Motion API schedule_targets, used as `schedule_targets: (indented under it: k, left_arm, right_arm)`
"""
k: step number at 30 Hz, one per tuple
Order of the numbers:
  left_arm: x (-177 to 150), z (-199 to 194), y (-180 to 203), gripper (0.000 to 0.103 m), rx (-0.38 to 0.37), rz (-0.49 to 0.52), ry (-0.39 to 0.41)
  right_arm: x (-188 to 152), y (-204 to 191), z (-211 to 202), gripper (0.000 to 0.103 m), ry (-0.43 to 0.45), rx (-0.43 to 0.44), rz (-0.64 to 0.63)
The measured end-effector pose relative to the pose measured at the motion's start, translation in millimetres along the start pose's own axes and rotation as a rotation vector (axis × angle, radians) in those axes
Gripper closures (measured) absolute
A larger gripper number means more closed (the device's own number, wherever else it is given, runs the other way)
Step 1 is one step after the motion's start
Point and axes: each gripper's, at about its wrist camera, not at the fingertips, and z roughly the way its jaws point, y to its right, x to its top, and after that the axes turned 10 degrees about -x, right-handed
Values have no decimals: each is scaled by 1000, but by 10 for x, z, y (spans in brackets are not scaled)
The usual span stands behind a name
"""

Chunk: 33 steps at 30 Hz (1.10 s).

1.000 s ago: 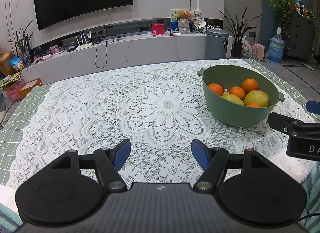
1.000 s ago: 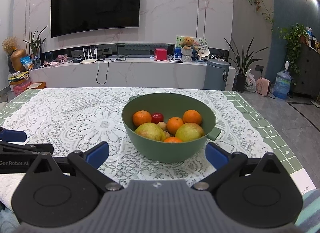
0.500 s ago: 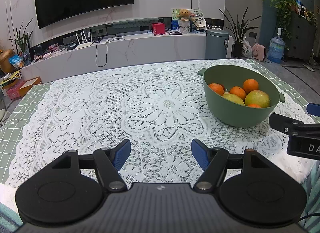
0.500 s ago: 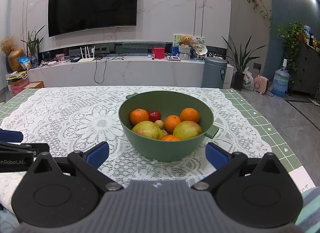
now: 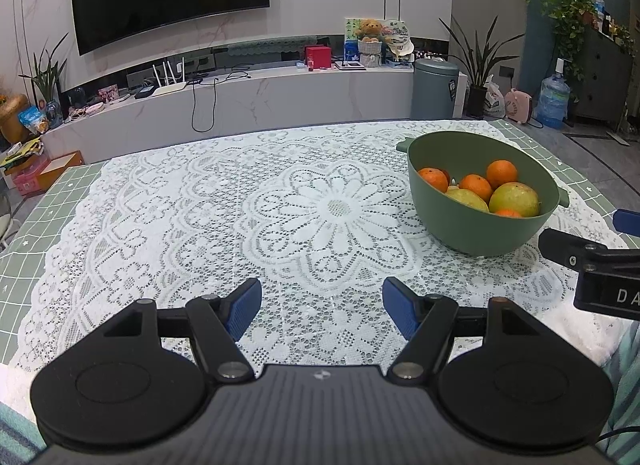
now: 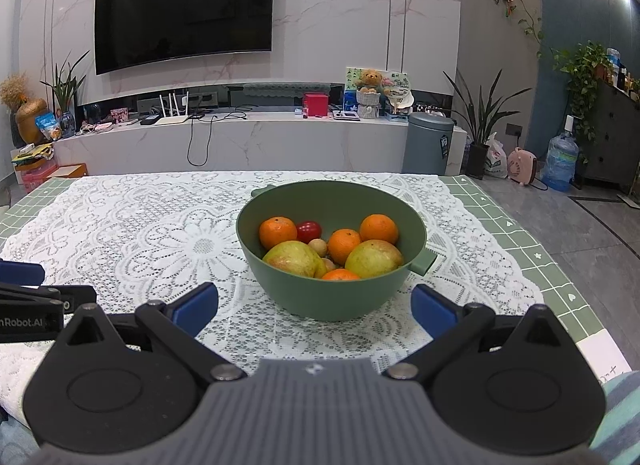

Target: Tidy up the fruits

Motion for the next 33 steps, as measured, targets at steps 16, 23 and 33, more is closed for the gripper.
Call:
schedule_targets:
  k: [16,23,33]
  left_arm:
    - [16,-25,-2,22,1,-18,5]
    - [21,-24,-17,22,-2,-27,-1]
    - [28,-27,-11,22,-30,-26,-7]
  right_arm:
    - [-7,-3,0,4,-3,0,-1]
    - [0,-18,-2,4,-4,-2,3]
    - [-1,-29,-1,4,-7,-1,3]
